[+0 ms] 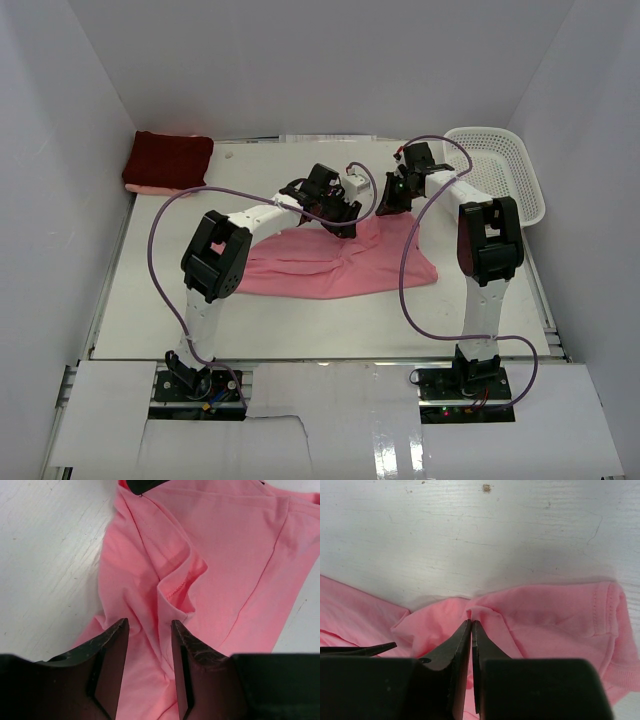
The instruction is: Fold and stack the t-shirts
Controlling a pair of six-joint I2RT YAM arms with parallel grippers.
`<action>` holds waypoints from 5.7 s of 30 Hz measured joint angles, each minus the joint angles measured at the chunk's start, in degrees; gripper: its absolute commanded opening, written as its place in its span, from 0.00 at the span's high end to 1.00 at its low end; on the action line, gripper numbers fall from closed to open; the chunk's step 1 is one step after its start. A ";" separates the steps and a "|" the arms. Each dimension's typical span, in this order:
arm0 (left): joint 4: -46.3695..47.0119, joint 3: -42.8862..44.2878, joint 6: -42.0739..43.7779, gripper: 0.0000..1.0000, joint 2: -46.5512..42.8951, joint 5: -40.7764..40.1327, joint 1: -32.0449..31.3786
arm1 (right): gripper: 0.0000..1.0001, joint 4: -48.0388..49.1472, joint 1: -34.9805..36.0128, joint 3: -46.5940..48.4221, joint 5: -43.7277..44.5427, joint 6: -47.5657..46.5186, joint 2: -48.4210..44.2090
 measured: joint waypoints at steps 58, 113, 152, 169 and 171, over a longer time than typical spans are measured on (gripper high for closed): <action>-1.55 2.91 -0.94 0.99 4.83 7.10 2.25 | 0.92 -0.87 -0.04 1.99 0.07 -0.42 0.96; 3.08 -1.79 -8.35 0.45 -1.90 -14.78 6.25 | 0.53 -2.78 1.25 -24.74 2.08 -5.51 -21.51; -4.15 -25.31 -17.86 0.49 -16.17 -31.17 18.56 | 0.92 -3.54 -2.19 4.22 4.83 -5.18 5.44; -10.05 -30.93 -26.58 0.50 -21.97 -27.78 17.94 | 0.89 -4.48 -6.75 29.33 -2.67 -3.89 22.01; -12.09 -33.35 -28.50 0.49 -24.44 -26.38 15.45 | 0.89 -4.50 -7.06 30.99 -3.91 -3.85 23.21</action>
